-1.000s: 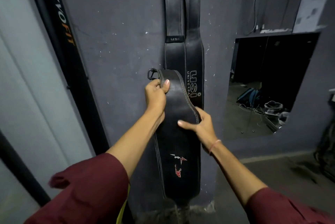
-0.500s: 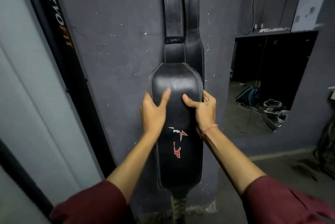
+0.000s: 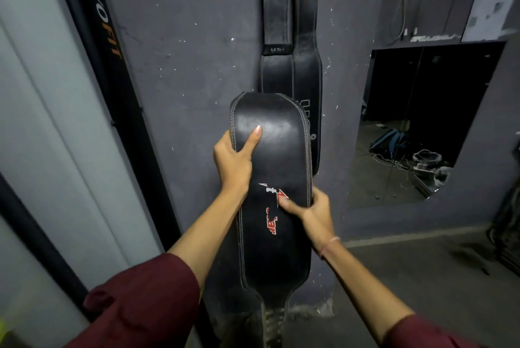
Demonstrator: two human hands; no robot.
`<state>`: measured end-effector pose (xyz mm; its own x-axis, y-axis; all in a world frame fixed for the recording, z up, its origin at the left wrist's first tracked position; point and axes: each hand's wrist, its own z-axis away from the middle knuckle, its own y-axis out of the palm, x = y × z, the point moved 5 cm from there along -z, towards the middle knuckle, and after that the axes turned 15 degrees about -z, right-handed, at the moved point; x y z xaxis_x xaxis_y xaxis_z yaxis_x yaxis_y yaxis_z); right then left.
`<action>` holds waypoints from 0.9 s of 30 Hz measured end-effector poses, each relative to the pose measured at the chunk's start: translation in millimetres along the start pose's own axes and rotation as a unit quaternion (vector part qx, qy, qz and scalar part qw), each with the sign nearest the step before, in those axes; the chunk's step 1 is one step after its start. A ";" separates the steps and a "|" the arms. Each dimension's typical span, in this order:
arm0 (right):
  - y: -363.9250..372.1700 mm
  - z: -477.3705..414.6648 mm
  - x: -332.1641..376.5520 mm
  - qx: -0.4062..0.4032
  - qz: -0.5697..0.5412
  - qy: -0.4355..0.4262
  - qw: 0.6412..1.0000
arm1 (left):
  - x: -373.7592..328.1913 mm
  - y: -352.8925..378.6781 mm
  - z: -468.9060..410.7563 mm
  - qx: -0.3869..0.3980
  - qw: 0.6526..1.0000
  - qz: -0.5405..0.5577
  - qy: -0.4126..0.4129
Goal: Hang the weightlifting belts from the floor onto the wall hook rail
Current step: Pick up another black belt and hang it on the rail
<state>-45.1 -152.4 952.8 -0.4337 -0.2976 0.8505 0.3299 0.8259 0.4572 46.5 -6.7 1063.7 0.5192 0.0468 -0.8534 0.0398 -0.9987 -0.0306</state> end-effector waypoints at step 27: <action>41.7 -37.6 89.8 0.022 -0.066 -0.097 0.993 | 68.0 -3.6 80.4 0.091 0.986 -0.137 -0.019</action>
<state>-38.8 -162.6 1058.0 -0.6253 -0.3107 0.7158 0.2249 0.8066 0.5466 13.1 -1.4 964.0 0.4775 0.3178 -0.8192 0.0174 -0.9355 -0.3528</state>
